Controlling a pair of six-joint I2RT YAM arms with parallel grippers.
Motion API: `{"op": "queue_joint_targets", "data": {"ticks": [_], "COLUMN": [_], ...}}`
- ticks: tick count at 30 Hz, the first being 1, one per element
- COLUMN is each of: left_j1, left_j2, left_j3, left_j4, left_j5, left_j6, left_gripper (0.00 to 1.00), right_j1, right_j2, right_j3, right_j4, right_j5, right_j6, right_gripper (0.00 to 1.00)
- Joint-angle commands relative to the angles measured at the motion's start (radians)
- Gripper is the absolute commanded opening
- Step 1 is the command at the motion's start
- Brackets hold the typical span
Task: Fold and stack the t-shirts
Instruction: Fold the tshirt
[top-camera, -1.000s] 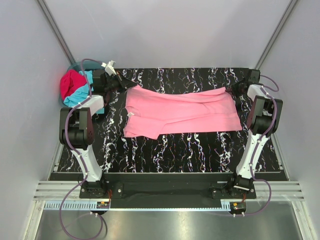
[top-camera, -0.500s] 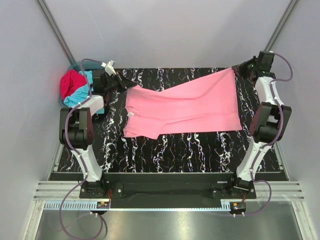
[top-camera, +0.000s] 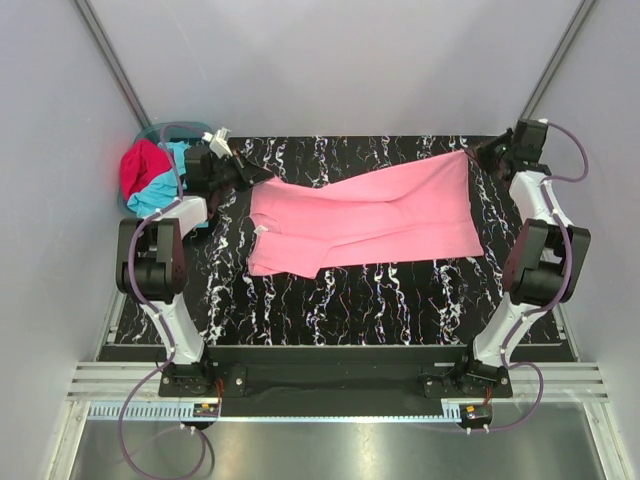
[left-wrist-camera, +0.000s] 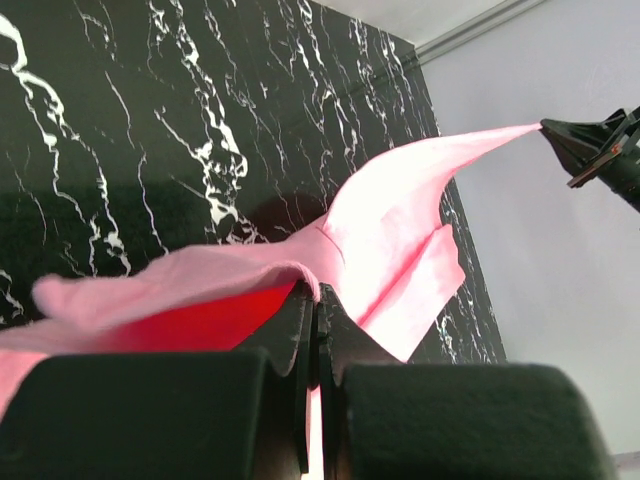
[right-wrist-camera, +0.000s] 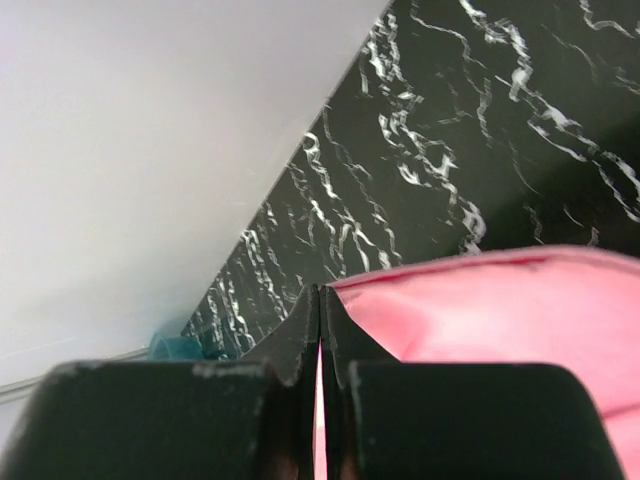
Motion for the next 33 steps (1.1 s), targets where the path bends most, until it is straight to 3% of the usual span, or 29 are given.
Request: {"op": "queue_joint_targets", "data": {"ticks": [1,15,33], "left_j1": [0.005,0.007,0.008], "left_j2": [-0.079,-0.14,0.052], "left_j3": [-0.031,-0.089,0.026], "left_j4": [0.068,-0.056,-0.093], "left_j5": [0.002,-0.1,-0.096], "left_j6": [-0.003,0.054,0.057], "left_gripper": [0.0,0.0,0.02], "right_j1": [0.004,-0.064,-0.095], "right_j2": [-0.101,-0.22,-0.208], "right_j3": [-0.079,-0.366,-0.335], "right_j4": [0.105,0.247,0.317], "right_j5": [0.058,0.211,0.15], "right_j6": [0.003,0.1,0.129], "right_gripper": [0.0,0.0,0.0]}}
